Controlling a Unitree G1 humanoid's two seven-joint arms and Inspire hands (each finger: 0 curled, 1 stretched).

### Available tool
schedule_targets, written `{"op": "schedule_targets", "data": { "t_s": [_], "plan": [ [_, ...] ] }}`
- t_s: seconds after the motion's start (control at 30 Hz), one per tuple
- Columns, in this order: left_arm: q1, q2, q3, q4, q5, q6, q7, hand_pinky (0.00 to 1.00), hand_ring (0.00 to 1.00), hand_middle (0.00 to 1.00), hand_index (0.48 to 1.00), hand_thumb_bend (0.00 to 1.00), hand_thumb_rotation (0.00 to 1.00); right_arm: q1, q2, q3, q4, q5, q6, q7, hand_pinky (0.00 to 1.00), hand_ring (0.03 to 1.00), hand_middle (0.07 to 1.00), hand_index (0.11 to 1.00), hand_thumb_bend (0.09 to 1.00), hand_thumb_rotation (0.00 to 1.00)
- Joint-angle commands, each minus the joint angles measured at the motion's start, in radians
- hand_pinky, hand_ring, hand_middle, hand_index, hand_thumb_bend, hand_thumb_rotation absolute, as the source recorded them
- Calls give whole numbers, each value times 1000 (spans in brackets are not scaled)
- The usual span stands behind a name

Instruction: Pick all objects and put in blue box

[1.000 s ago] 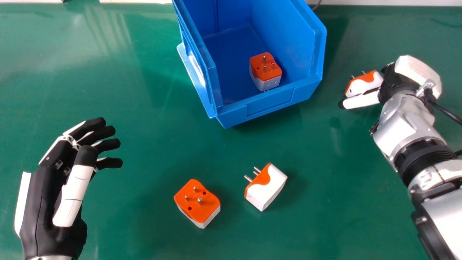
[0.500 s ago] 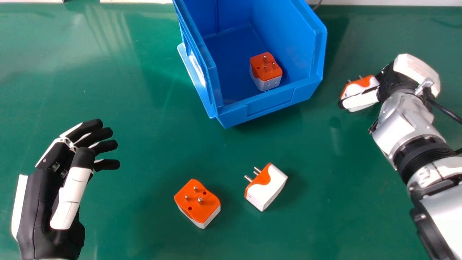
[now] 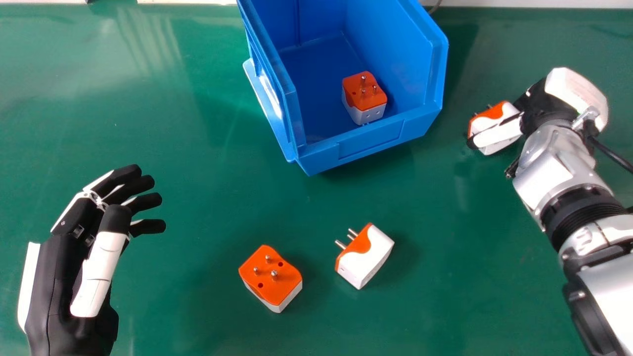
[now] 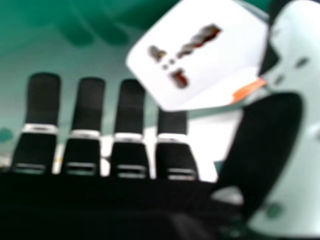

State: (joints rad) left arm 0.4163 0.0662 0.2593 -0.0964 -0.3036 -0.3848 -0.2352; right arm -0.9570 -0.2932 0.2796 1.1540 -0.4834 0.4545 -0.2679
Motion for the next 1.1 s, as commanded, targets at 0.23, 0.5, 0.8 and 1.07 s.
{"op": "schedule_targets", "data": {
  "t_s": [0.23,0.5,0.8,1.07],
  "plan": [
    [16,-4,5,-31,8,-14,9,570,689,721,704,990,668,4,-12,3,15,-7,-98,-125,331,441,504,541,526,48],
    [15,-4,3,-31,5,-14,10,572,691,724,703,989,664,5,-22,12,14,-14,-109,-110,331,415,480,544,517,19],
    [9,0,4,-37,1,1,14,571,692,725,703,991,661,11,-25,-7,6,1,-126,-126,327,396,470,559,510,6],
    [7,2,4,-44,0,13,17,567,690,723,704,993,660,17,-31,-24,-8,15,-150,-112,316,389,466,551,509,3]
  ]
}}
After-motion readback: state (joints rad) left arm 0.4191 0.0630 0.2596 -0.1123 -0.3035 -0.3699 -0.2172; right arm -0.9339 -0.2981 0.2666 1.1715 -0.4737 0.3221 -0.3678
